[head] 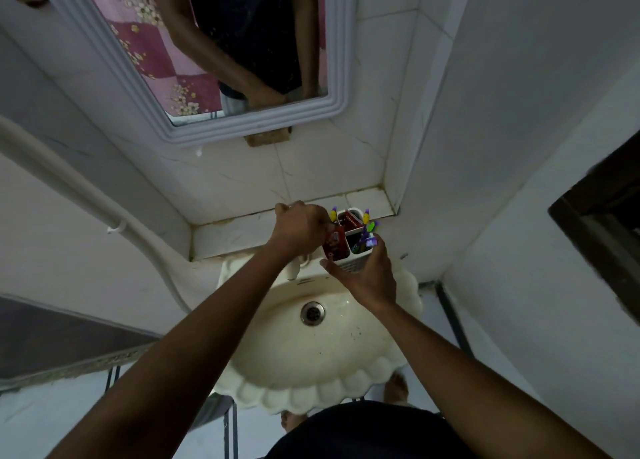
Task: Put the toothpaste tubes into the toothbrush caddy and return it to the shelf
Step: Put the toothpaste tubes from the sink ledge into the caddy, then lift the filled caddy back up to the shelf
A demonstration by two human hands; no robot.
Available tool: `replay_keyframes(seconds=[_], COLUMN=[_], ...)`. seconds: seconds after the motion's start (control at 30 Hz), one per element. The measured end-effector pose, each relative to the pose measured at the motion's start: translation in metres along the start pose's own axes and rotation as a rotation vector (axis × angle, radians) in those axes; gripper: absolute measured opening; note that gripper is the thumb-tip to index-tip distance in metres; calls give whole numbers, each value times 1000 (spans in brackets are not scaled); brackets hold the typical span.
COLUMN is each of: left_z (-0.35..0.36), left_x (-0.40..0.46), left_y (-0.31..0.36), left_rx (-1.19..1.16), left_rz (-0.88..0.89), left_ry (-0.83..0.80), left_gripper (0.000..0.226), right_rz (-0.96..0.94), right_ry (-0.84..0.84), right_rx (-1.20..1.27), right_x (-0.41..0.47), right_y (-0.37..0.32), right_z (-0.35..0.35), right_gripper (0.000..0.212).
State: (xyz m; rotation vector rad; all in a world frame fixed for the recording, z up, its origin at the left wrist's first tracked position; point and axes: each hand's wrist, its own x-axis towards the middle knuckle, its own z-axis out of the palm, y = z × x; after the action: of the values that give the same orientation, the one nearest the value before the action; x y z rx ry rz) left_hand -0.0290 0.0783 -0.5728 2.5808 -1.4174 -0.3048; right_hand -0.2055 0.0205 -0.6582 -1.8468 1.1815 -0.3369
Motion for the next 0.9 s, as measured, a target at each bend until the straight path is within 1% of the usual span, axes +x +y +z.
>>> replay_keyframes(seconds=[0.1, 0.17, 0.2, 0.37, 0.47, 0.53, 0.73, 0.9], left_z=[1, 2, 2, -2, -8, -17, -64, -121], left_x=[-10, -17, -21, -38, -44, -47, -47, -52], left_y=[-10, -19, -24, -46, -55, -60, -58, -35], left_rx=[-183, -255, -288, -382, -395, -382, -333, -289], left_rz=[-69, -107, -128, -161, -177, -167, -88, -5], left_ry=[113, 175, 197, 218, 266, 293, 377, 514], left_gripper=[27, 25, 25, 52, 61, 64, 62, 54], right_rz=[8, -21, -34, -44, -45, -56, -170, -303], right_ry=[17, 6, 9, 99, 169, 218, 343, 420], right_rx=[38, 54, 63, 171, 214, 227, 271, 311], right_x=[0, 0, 1, 2, 2, 0, 3, -2], right_y=[-3, -7, -10, -24, -34, -43, -91, -143], right_z=[1, 3, 4, 15, 16, 14, -16, -66], right_gripper=[150, 158, 158, 137, 122, 118, 126, 126])
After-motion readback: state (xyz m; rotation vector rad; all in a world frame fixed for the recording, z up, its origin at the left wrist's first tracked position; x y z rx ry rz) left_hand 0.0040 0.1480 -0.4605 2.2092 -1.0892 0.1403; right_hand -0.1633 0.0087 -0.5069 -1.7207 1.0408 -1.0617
